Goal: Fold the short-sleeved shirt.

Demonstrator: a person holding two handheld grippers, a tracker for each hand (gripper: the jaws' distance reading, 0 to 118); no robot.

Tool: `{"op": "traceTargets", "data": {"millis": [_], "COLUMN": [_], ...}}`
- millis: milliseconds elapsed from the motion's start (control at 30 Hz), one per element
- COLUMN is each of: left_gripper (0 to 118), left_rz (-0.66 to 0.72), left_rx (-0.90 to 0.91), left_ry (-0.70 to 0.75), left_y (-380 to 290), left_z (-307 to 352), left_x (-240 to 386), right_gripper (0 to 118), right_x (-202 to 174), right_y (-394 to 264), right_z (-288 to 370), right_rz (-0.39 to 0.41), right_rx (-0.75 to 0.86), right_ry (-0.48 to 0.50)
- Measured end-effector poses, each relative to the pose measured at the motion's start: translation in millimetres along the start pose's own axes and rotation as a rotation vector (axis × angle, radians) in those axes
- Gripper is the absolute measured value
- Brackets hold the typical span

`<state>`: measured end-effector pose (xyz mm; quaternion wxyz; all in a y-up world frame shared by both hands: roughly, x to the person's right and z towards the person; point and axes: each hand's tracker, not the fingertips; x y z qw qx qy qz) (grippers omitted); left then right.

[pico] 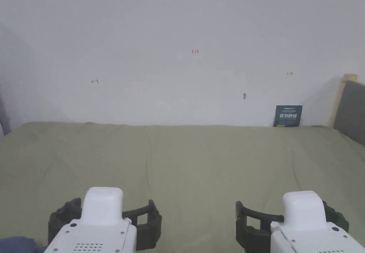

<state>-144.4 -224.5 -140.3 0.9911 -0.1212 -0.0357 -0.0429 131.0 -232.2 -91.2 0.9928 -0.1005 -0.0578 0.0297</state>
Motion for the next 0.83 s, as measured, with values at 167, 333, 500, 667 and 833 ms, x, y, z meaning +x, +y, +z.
{"op": "traceTargets", "data": {"millis": [167, 333, 500, 667, 833], "left_gripper": [118, 118, 118, 118, 118], "left_rz": [-0.020, 0.000, 0.047, 0.067, 0.070], "left_rx": [0.019, 0.015, -0.004, -0.010, -0.009], "left_ry": [-0.007, -0.004, -0.018, -0.019, -0.015], "left_y": [6, 5, 8, 8, 9], "left_z": [2, -1, -2, -3, -2], "left_x": [-2, -3, -7, -10, -10], "right_gripper": [118, 118, 118, 118, 118], "right_x": [1, 1, 2, 2, 1], "right_y": [-3, -4, -4, -3, -2], "right_z": [-1, -1, -2, -1, -1], "right_rz": [-0.023, -0.013, -0.016, -0.011, -0.008], "right_rx": [-0.002, -0.010, -0.016, -0.015, -0.017], "right_ry": [-0.004, -0.003, 0.000, -0.002, -0.002]}}
